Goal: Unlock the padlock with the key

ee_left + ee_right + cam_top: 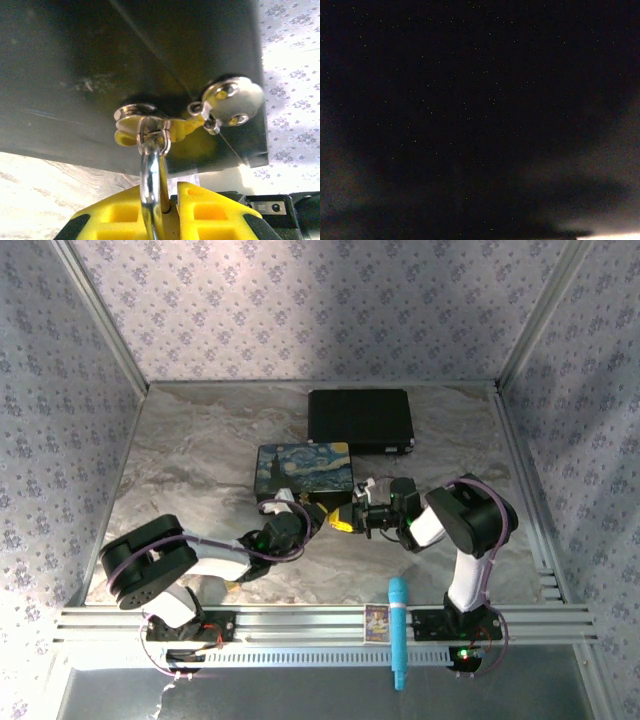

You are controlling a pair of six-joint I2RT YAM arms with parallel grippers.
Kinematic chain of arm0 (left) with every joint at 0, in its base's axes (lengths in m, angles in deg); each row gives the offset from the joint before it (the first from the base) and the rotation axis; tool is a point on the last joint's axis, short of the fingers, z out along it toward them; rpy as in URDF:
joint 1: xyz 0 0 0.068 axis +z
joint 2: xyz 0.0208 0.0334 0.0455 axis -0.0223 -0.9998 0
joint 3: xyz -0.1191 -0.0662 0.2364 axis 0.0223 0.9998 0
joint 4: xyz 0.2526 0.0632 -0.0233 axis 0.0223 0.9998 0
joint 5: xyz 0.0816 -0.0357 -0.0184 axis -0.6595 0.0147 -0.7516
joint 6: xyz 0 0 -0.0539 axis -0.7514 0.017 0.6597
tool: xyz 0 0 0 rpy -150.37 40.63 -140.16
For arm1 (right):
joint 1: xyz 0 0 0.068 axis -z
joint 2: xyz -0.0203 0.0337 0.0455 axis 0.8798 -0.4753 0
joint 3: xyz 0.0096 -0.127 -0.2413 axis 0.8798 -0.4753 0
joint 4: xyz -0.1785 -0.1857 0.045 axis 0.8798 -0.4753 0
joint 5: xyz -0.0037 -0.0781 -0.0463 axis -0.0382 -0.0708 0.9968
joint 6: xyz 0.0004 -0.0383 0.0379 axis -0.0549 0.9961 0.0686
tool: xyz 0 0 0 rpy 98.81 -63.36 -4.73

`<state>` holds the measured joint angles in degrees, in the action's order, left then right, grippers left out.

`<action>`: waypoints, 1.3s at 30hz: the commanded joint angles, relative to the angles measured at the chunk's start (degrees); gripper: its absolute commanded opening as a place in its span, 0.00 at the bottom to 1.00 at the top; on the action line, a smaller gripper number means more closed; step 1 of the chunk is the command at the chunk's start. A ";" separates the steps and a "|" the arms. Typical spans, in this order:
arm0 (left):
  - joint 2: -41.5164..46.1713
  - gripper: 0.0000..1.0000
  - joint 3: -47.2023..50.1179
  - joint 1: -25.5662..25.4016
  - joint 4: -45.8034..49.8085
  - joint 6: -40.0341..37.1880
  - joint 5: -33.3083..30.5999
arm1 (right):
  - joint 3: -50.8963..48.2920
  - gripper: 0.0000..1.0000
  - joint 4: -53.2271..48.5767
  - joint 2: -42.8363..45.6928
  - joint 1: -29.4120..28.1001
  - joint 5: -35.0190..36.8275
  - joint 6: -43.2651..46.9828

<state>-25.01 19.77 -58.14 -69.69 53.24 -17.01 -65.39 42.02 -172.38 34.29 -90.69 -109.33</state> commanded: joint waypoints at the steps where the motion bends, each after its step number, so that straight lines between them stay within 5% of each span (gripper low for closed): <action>1: 1.14 0.00 -7.53 -7.51 -10.71 -0.60 24.81 | 2.47 0.00 1.12 2.42 -4.31 7.34 1.35; 3: 0.64 0.00 -6.96 -7.55 -12.44 0.17 24.60 | 3.50 0.04 -0.95 3.27 -4.81 7.16 2.74; 7: 1.07 0.00 -5.67 -7.42 -11.31 1.05 22.58 | 1.83 0.41 -1.29 5.10 -4.50 8.23 4.35; 9: 2.11 0.00 -5.37 -7.06 -7.89 0.75 20.93 | -0.56 0.46 -2.24 6.47 -3.72 9.15 5.73; 14: 3.96 0.00 -4.73 -4.74 0.90 0.66 17.34 | -7.84 0.48 -4.34 9.95 -2.91 11.66 8.29; 27: -1.69 0.00 -5.62 -3.51 -3.71 3.61 18.25 | -11.65 0.31 -23.80 25.40 -3.16 17.86 15.98; 32: -1.89 0.00 -5.26 -3.67 -4.06 3.92 17.97 | -11.24 0.46 -34.61 31.84 -2.47 21.44 19.42; 39: -2.50 0.00 -5.08 -3.78 -4.11 4.41 17.21 | -12.59 0.44 -37.41 38.53 -1.83 23.39 18.64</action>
<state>-26.71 16.99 -60.02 -69.23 57.15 -5.29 -78.09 5.56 -136.49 32.24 -69.71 -92.92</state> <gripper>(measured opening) 0.127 0.438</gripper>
